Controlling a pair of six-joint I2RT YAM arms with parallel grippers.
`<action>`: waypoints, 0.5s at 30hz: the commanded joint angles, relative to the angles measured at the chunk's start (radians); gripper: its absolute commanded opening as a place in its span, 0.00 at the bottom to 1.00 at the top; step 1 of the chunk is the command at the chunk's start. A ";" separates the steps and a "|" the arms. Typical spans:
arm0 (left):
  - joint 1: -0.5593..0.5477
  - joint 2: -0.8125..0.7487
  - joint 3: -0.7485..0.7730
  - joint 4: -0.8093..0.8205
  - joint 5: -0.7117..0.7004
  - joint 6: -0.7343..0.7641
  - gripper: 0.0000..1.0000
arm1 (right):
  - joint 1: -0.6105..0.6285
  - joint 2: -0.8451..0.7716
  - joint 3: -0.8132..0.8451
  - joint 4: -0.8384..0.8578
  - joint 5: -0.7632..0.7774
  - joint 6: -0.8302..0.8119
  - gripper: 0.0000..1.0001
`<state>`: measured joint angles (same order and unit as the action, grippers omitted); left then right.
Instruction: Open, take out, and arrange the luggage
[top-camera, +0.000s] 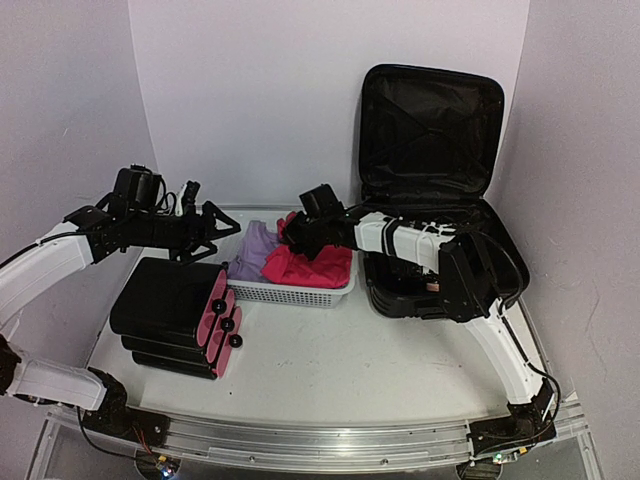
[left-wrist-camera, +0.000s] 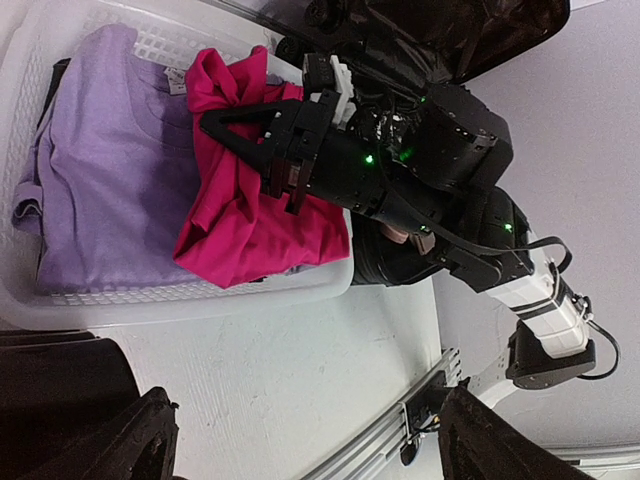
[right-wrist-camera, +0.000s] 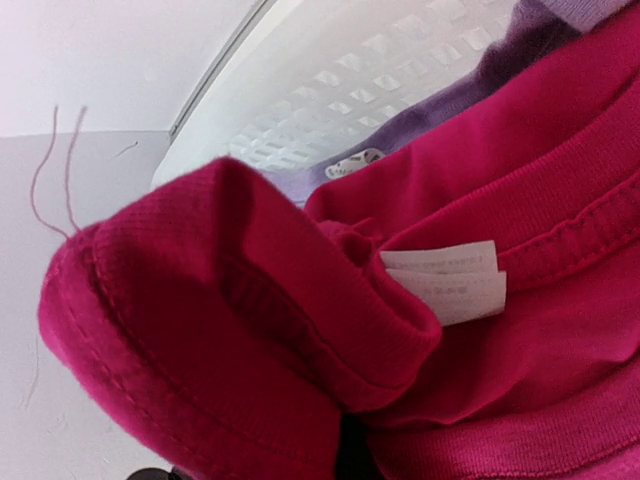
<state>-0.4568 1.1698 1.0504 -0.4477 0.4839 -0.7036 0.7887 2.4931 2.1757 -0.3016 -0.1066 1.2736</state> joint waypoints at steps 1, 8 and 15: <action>0.006 -0.044 0.013 -0.002 -0.019 0.021 0.91 | 0.011 0.040 0.107 0.096 0.052 0.072 0.00; 0.006 -0.052 0.017 -0.015 -0.024 0.027 0.91 | 0.029 0.107 0.221 0.084 0.068 0.081 0.00; 0.006 -0.056 0.019 -0.019 -0.025 0.028 0.91 | 0.034 0.190 0.329 0.059 0.044 0.044 0.00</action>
<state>-0.4568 1.1435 1.0504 -0.4747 0.4675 -0.7021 0.8116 2.6369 2.3978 -0.2955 -0.0536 1.3357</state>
